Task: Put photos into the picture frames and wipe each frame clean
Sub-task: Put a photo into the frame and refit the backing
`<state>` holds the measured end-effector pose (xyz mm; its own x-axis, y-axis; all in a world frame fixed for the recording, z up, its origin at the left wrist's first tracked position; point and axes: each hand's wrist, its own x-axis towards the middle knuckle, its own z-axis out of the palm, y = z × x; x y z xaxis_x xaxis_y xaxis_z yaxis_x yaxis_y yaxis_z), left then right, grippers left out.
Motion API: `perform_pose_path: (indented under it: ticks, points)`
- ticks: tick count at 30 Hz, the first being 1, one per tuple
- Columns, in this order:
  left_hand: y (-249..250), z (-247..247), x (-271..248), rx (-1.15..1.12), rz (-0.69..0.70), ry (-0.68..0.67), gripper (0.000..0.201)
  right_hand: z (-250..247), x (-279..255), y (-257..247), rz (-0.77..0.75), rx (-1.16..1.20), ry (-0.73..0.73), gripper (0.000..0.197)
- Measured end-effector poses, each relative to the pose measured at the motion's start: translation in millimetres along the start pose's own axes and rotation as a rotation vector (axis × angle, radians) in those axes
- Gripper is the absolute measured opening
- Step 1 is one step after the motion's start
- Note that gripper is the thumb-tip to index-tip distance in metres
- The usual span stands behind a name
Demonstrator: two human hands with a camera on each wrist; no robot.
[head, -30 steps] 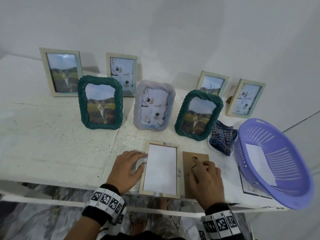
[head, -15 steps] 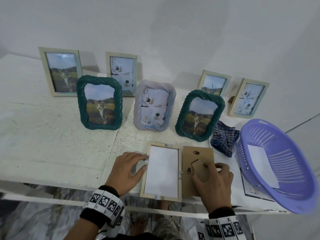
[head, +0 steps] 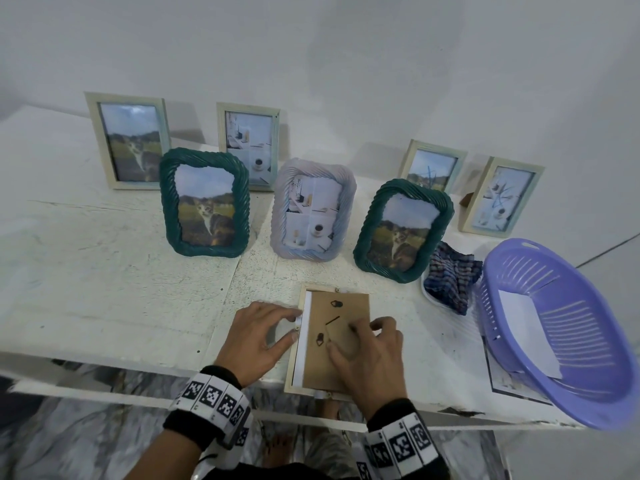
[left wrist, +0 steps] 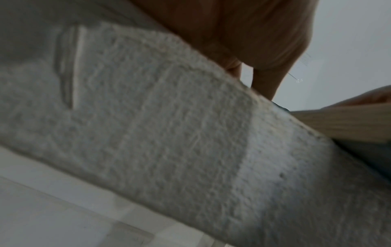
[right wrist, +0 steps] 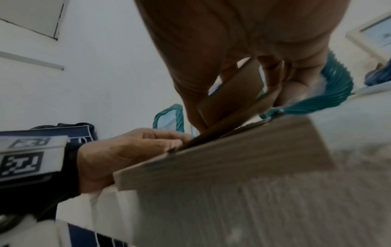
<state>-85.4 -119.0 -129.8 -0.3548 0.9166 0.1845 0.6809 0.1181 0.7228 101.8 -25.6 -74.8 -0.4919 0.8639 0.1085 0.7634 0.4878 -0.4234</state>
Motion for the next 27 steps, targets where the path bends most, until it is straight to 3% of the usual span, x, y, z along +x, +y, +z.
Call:
perform_pose_path:
  ticks: [6,10,14,20,27]
  points:
    - [1.9,-1.0,1.2,0.013,-0.010,0.005,0.035,7.7,0.2,-1.8,-0.094,-0.111,-0.027,0.047]
    - [1.1,-0.7,1.2,0.006,-0.010,0.012,0.034,0.1,5.5,27.4,-0.042,0.202,-0.144,0.030]
    - [-0.3,0.1,0.8,0.004,-0.014,0.010,0.033,-15.0,15.6,58.6,-0.089,0.395,-0.239,0.032]
    - [0.8,-1.1,0.8,-0.014,-0.008,0.010,0.033,-24.9,28.5,68.4,-0.203,0.387,-0.414,0.022]
    - [1.9,-2.1,0.8,-0.018,-0.019,0.000,0.036,-29.1,38.1,73.2,-0.246,0.350,-0.511,0.019]
